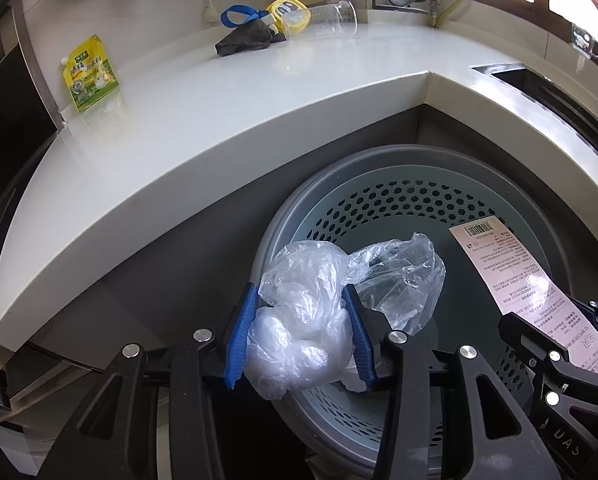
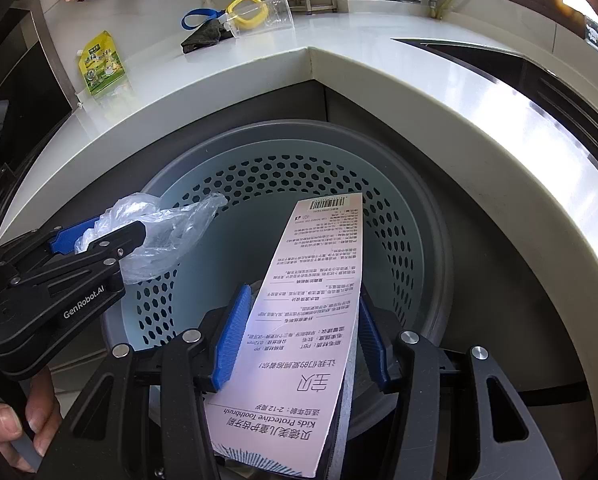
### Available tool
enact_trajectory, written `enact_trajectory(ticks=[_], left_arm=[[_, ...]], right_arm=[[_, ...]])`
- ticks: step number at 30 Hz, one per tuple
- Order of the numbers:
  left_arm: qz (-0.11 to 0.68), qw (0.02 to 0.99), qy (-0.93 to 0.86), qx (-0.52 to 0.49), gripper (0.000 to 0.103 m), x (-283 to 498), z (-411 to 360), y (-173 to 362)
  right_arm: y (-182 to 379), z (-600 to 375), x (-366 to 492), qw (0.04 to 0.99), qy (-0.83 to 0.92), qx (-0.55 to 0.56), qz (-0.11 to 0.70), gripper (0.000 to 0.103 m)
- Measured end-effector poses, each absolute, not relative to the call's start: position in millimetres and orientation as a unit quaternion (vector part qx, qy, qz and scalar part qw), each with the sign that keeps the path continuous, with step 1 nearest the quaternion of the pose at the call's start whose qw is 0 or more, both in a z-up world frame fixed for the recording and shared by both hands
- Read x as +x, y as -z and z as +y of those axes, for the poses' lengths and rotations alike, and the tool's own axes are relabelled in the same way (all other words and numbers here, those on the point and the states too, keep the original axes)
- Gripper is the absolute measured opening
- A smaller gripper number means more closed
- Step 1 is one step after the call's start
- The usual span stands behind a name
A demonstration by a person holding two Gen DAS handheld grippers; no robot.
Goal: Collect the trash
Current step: 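Open both tools to drop the sleeve and bag into the bin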
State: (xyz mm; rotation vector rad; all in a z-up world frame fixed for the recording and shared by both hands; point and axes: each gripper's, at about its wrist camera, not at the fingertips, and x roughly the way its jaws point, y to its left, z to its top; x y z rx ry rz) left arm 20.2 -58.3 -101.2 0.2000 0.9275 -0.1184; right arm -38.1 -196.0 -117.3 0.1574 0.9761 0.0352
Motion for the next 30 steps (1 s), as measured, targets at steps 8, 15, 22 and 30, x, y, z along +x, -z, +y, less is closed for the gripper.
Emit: enact_trajectory(ticks=[8, 15, 22, 30], left_arm=[[0.440, 0.891, 0.056, 0.093, 0.064, 19.0, -58.4, 98.3], [0.439, 0.892, 0.054, 0.090, 0.066, 18.5, -55.8, 96.2], [0.437, 0.894, 0.054, 0.086, 0.072, 17.8, -54.4, 94.4], [0.430, 0.898, 0.050, 0.073, 0.082, 17.8, -48.4, 88.8]], right_arm=[[113.1, -203.1, -40.9, 0.885, -0.009, 0.084, 0.457, 0.058], [109.4, -210.9, -42.8, 0.889, -0.003, 0.096, 0.448, 0.059], [108.1, -213.1, -46.9, 0.892, 0.002, 0.098, 0.442, 0.066], [103.6, -215.3, -50.2, 0.897, 0.008, 0.098, 0.432, 0.070]])
